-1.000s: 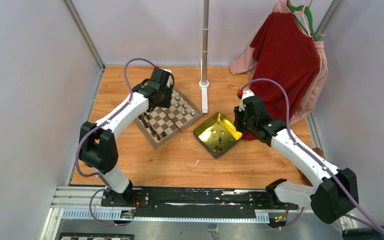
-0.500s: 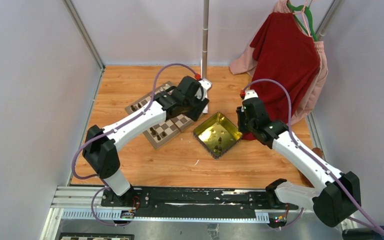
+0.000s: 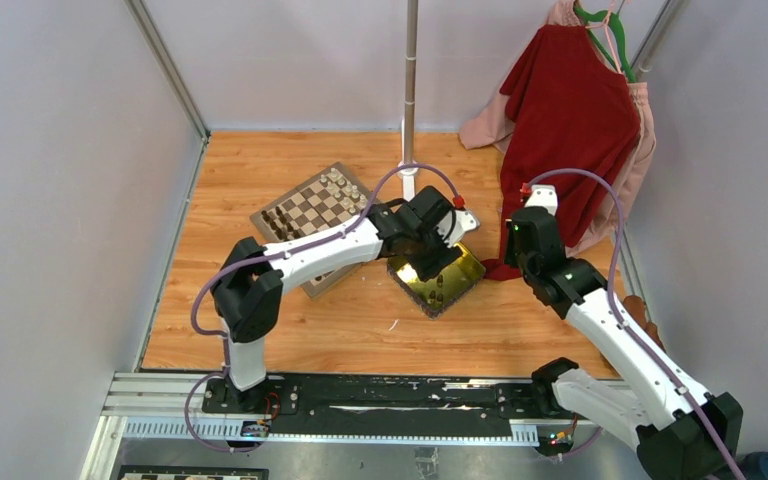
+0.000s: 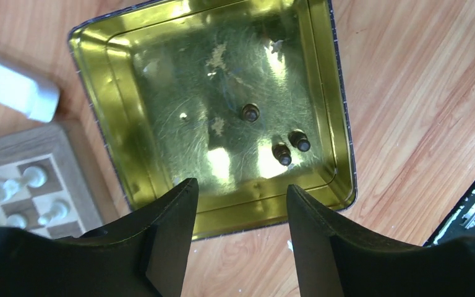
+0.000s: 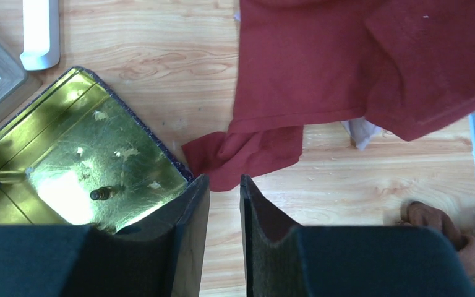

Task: Set up the chess pieces on the board
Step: Pick up the chess piece from the storage box.

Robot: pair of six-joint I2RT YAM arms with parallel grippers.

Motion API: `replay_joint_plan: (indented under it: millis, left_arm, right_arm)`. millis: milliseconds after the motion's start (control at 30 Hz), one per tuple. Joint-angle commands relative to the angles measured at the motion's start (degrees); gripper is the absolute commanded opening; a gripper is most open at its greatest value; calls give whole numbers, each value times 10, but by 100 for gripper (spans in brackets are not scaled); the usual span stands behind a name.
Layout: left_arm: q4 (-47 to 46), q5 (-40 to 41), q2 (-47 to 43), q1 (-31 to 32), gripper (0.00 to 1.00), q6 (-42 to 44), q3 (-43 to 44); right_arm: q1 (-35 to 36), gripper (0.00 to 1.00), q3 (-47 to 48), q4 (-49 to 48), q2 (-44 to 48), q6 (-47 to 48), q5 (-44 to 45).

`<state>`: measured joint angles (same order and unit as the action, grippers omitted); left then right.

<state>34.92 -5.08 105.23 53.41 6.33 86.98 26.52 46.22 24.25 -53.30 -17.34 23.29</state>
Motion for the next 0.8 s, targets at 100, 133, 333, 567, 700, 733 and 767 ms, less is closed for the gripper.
replay_joint_plan:
  millis: [100,133,333,567,700,733,767]
  left_arm:
    - [8,-34,56,18,60,18,37]
    - [8,-36,62,20,60,18,40]
    - [7,-39,94,22,59,17,53]
    - [-1,-37,122,23,59,11,63]
    - [-12,-28,131,23,58,9,64]
    - [-16,-25,133,23,59,9,64]
    - [-19,-24,135,23,59,9,64]
  right_arm:
    - [-17,29,-20,25,43,-17,42]
    - [-18,29,-22,27,45,-17,43]
    - [-21,29,-27,27,50,-16,44]
    - [-22,29,-22,23,40,-7,39]
    - [-22,29,-17,22,38,-1,37]
    - [-22,29,-16,22,38,-1,37]
    - [-22,29,-16,22,38,0,35]
